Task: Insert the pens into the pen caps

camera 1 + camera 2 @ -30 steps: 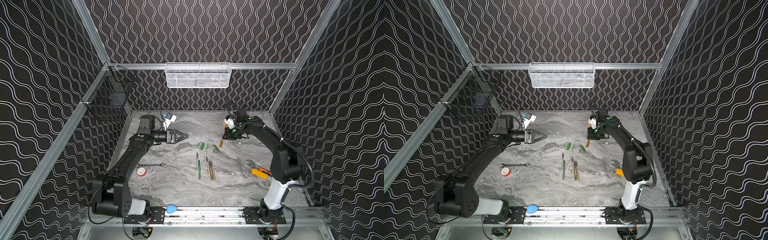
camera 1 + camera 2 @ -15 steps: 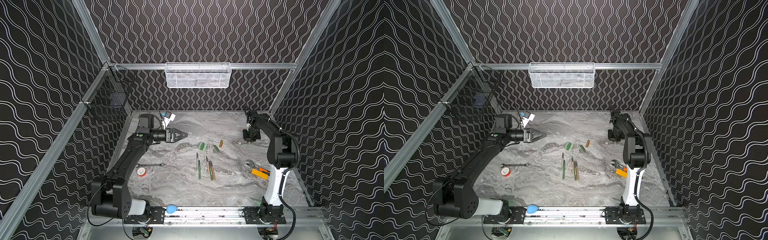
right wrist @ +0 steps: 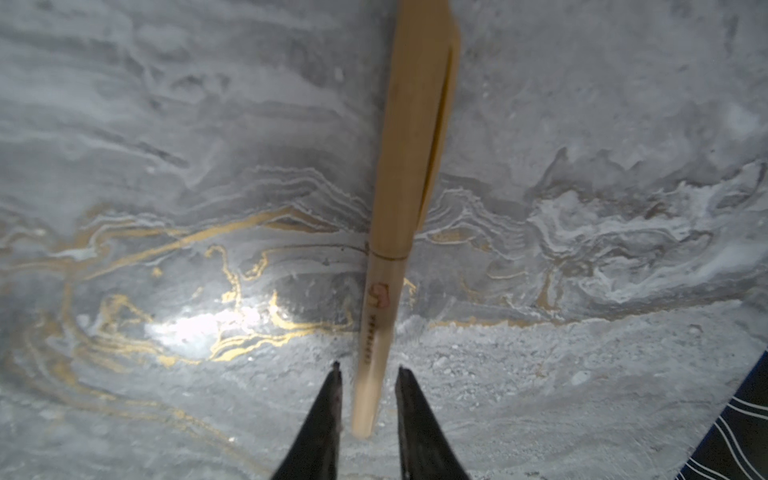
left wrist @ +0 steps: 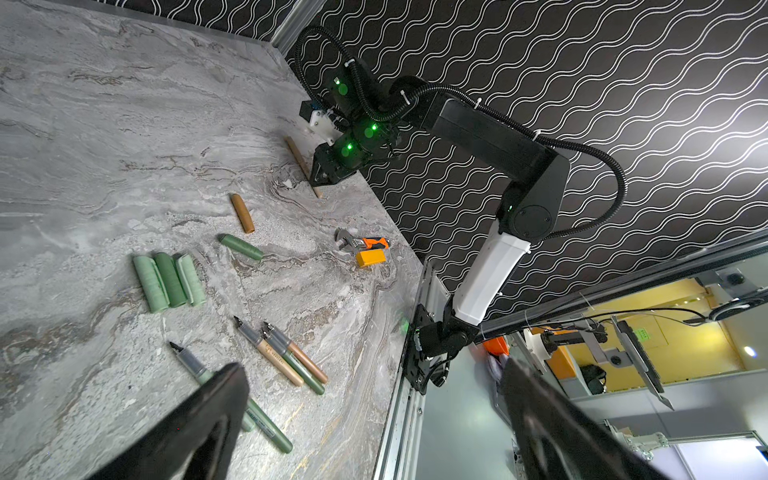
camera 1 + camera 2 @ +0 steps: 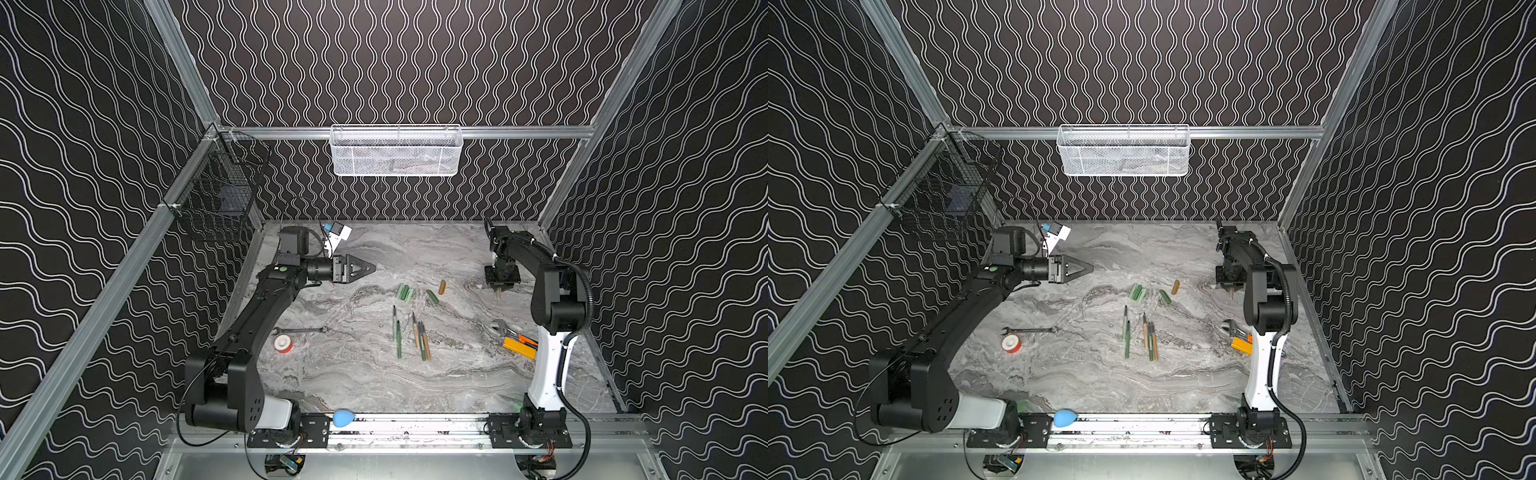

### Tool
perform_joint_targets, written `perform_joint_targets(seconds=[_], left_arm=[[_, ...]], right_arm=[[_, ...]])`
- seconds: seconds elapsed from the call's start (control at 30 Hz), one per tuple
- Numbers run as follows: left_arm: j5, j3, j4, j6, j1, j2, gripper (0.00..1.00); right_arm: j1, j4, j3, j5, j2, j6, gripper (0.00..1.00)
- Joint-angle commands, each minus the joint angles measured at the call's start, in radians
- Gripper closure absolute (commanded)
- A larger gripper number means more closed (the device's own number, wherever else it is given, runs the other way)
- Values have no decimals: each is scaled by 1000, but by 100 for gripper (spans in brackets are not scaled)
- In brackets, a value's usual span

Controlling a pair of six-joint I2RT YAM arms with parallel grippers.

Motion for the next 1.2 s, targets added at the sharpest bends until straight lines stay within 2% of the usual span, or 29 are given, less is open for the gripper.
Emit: perform_joint_targets(seconds=[0.0, 0.2, 0.37, 0.5, 0.7, 0.9, 1.17], left_arm=[[8, -4, 19, -1, 1, -4, 1], [-4, -9, 5, 11, 1, -9, 1], [-79, 35, -85, 41, 1, 9, 1], [-152, 60, -135, 61, 1, 16, 1], [-271, 89, -179, 47, 2, 48, 1], [-281, 97, -173, 35, 2, 66, 1], [-292, 89, -178, 37, 2, 68, 1]], right_arm=[[2, -28, 17, -6, 5, 1, 70], [28, -46, 44, -34, -33, 2, 66], [70, -7, -46, -183, -167, -3, 60], [177, 66, -182, -312, -330, -38, 55], [398, 126, -328, -379, -445, -59, 54], [534, 150, -414, -401, -462, 8, 56], [617, 199, -489, -396, -453, 73, 59]])
